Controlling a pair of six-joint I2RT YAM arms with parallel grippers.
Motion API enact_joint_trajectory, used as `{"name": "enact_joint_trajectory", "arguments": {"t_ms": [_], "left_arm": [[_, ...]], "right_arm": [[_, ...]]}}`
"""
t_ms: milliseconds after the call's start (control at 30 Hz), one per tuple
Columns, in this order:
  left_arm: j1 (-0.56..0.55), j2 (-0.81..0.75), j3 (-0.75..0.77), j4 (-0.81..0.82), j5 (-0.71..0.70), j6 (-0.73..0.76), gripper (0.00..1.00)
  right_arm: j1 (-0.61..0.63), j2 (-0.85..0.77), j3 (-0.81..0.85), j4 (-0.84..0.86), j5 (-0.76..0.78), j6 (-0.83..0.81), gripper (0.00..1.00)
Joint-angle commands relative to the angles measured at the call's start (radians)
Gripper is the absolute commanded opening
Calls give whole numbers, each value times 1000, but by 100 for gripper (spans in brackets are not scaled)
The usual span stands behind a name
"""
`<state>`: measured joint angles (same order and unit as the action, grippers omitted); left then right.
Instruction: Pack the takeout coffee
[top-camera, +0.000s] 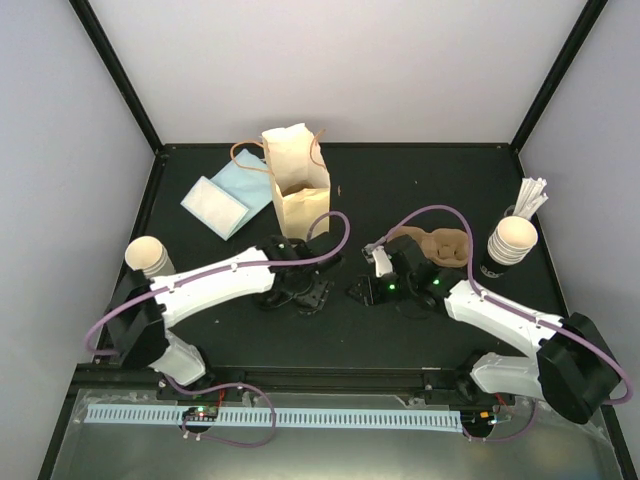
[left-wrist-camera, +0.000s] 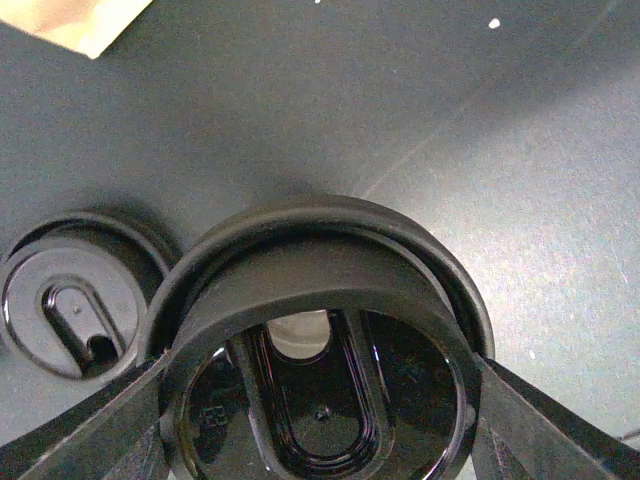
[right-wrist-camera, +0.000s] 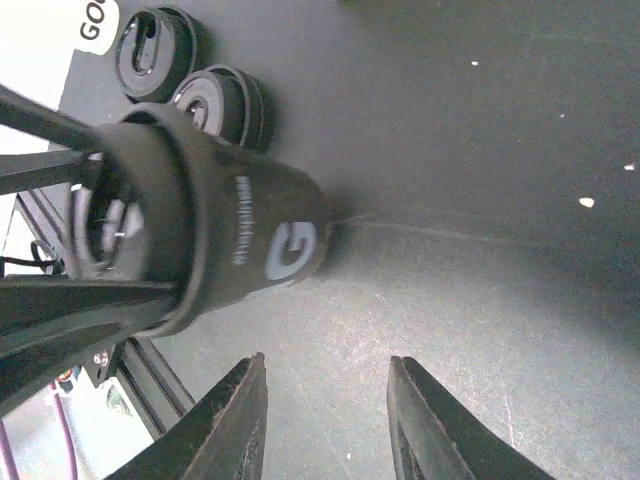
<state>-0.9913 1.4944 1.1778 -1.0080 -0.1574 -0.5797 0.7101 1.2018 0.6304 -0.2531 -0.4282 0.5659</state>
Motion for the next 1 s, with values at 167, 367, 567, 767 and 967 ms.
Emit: {"name": "enact_joint_trajectory", "arguments": {"t_ms": [167, 367, 567, 767, 967], "left_arm": [[29, 113, 52, 101, 36, 75, 71], [29, 87, -39, 178, 127, 147, 71], [29, 108, -44, 159, 138, 176, 70], [29, 112, -48, 150, 132, 179, 70], [31, 109, -73, 182, 165, 190, 69]], "right_arm": [[-14, 41, 7, 85, -62, 11, 37], [-14, 74, -6, 152, -107, 31, 37], [-14, 100, 5, 162, -117, 28, 37], [-30, 139, 0, 181, -111, 52, 30], [-61, 149, -12, 238, -161, 74, 30]]}}
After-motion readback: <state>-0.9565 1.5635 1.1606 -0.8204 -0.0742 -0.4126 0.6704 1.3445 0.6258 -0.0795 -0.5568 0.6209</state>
